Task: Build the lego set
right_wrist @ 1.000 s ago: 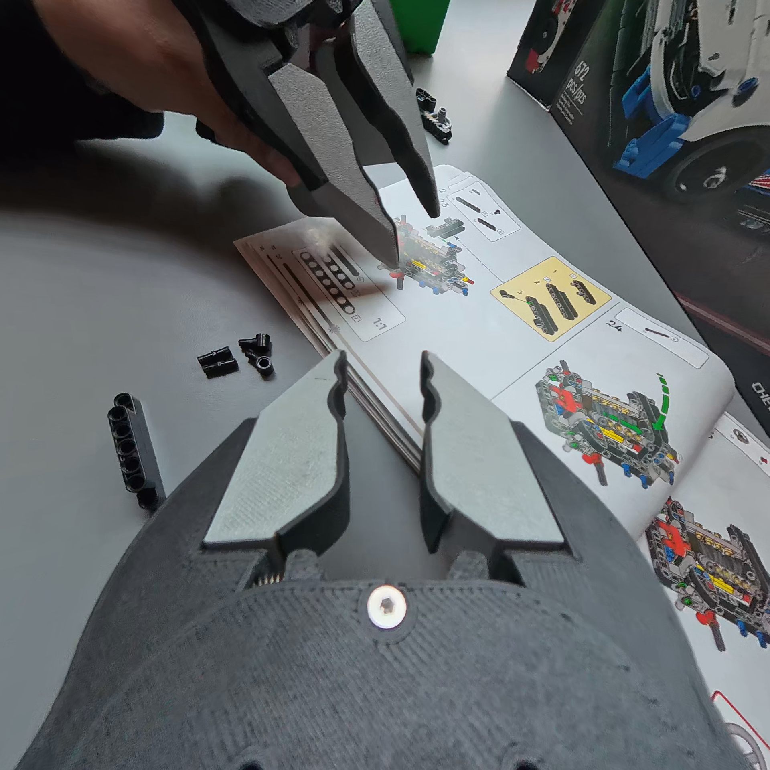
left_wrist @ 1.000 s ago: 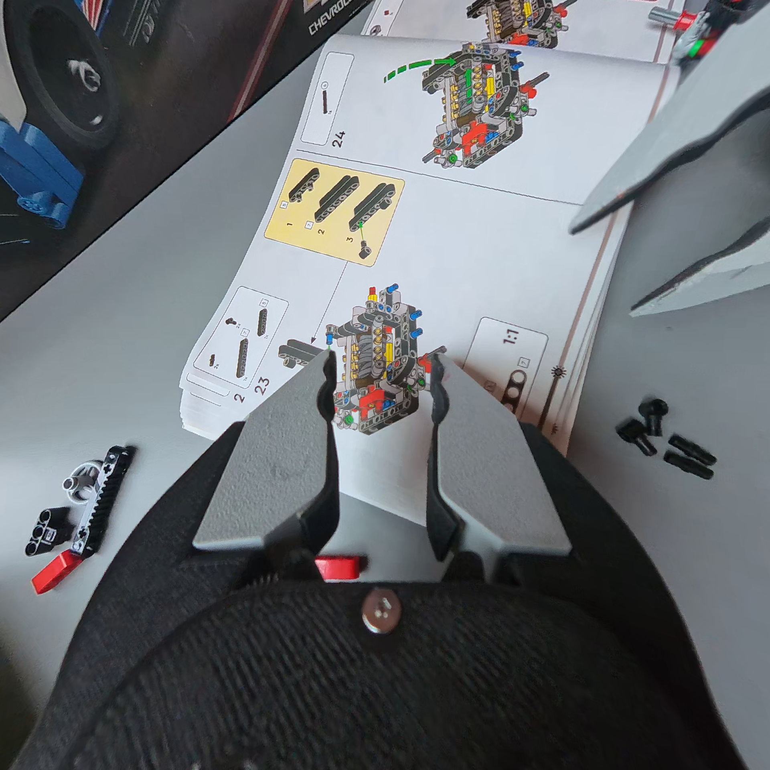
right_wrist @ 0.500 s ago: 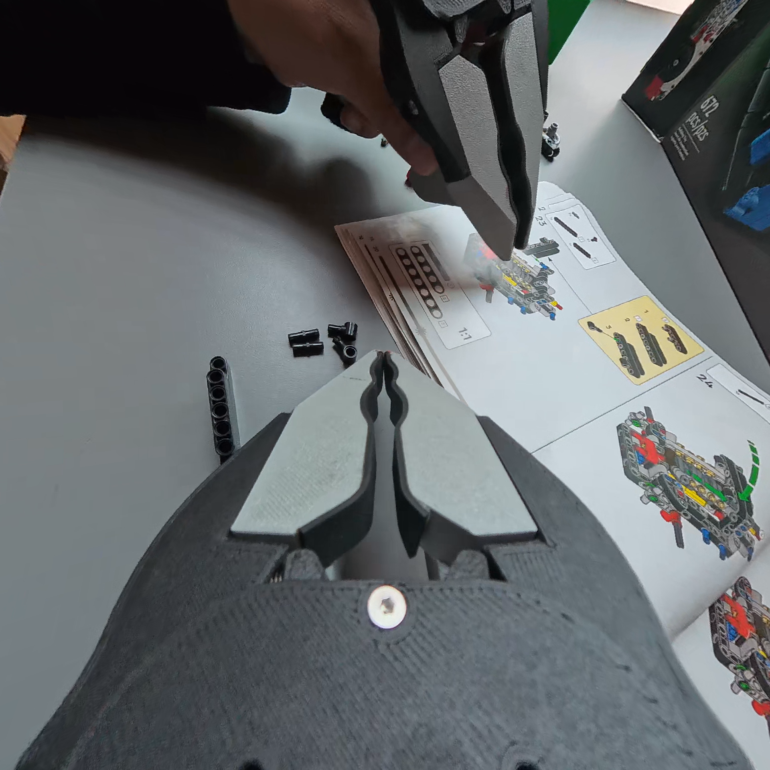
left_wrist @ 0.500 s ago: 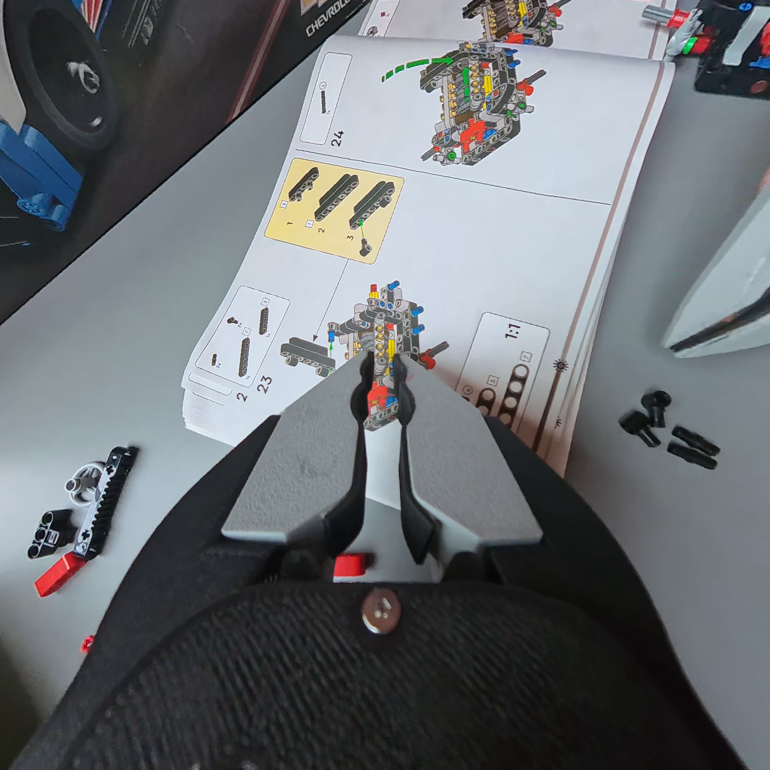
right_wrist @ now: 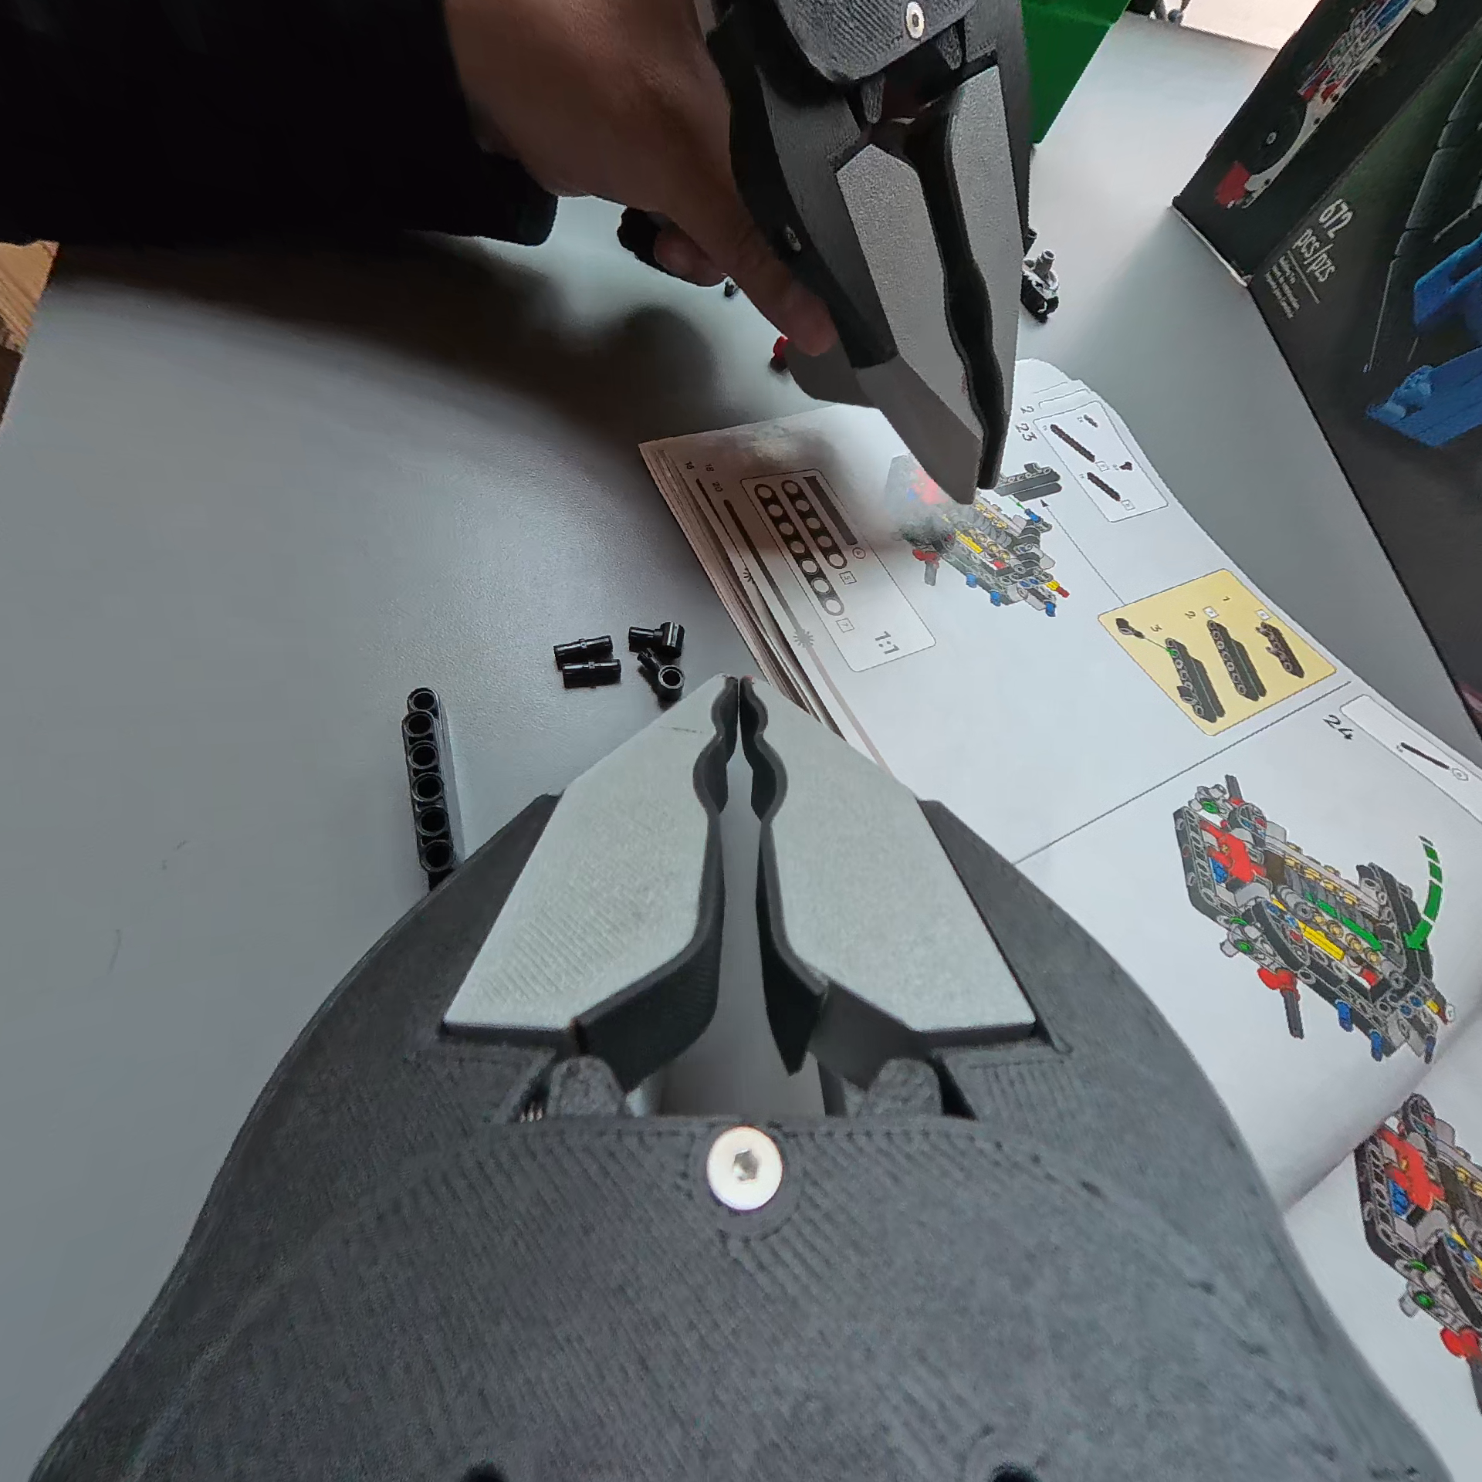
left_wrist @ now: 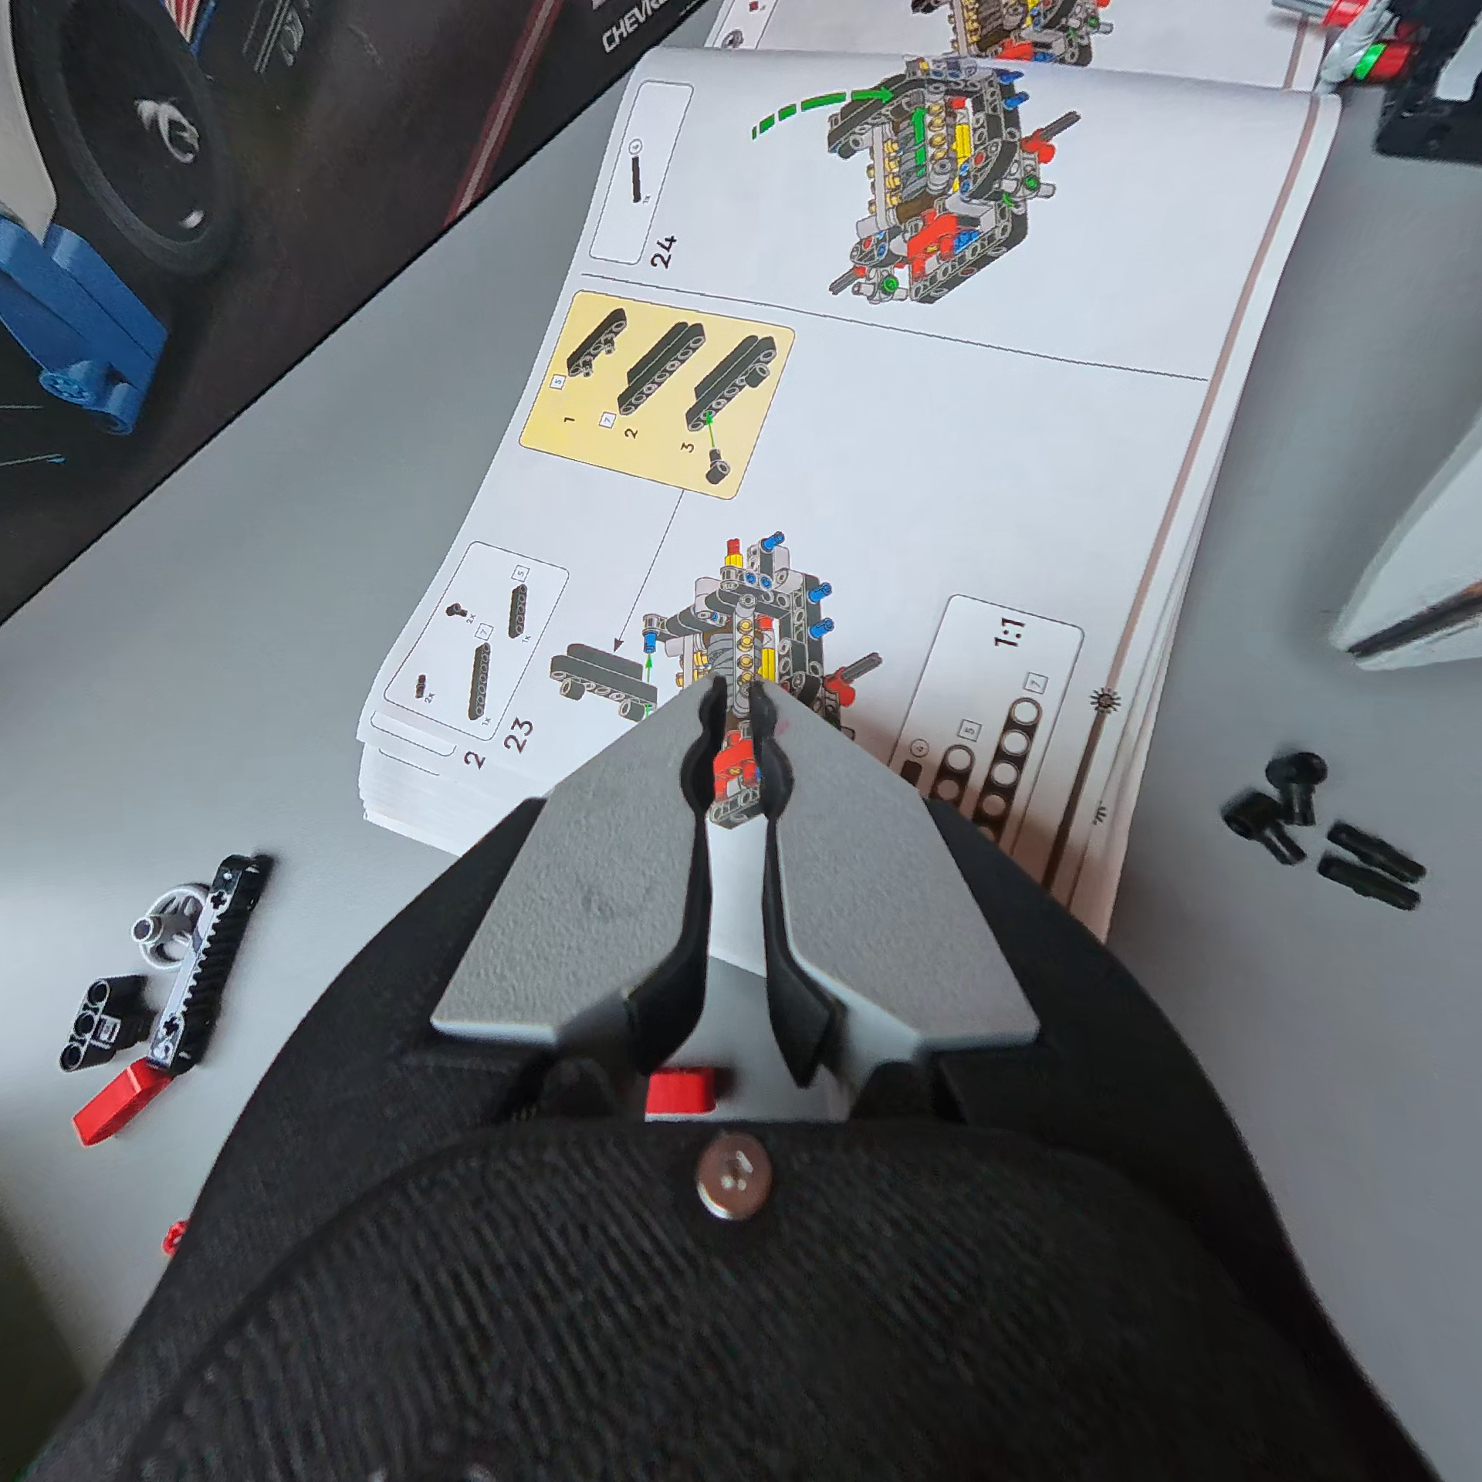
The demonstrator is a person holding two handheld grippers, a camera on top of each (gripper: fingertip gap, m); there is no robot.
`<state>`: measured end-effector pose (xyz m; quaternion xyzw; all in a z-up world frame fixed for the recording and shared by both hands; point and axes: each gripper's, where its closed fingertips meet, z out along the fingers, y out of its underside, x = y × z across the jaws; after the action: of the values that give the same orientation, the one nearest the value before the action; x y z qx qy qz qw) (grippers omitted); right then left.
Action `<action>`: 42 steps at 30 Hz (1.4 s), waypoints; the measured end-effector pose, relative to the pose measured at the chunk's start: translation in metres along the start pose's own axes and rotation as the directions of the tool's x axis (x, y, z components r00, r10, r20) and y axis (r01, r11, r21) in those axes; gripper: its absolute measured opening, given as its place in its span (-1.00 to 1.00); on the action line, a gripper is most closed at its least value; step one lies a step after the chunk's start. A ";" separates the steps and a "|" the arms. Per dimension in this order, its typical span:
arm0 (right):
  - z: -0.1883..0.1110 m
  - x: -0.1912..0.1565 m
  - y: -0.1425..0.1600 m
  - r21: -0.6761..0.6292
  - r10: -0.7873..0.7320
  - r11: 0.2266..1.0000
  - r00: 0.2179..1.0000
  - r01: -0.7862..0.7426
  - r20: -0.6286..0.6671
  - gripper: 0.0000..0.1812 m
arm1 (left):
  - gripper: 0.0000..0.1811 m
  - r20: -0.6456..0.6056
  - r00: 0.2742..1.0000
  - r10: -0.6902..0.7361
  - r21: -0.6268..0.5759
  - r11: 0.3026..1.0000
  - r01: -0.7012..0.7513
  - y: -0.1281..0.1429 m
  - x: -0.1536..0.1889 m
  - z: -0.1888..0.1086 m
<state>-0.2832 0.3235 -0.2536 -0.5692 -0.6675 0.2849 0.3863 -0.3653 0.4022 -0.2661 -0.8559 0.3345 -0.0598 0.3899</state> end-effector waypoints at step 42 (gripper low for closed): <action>0.000 -0.015 -0.005 0.026 0.024 0.999 0.995 -0.026 0.093 -0.90 | -0.88 0.038 0.999 0.031 -0.008 1.000 -0.031 0.001 -0.005 0.001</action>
<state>-0.2847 0.3083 -0.2523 -0.5585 -0.6736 0.3247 0.3591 -0.3693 0.4057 -0.2669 -0.8530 0.3403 -0.0362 0.3940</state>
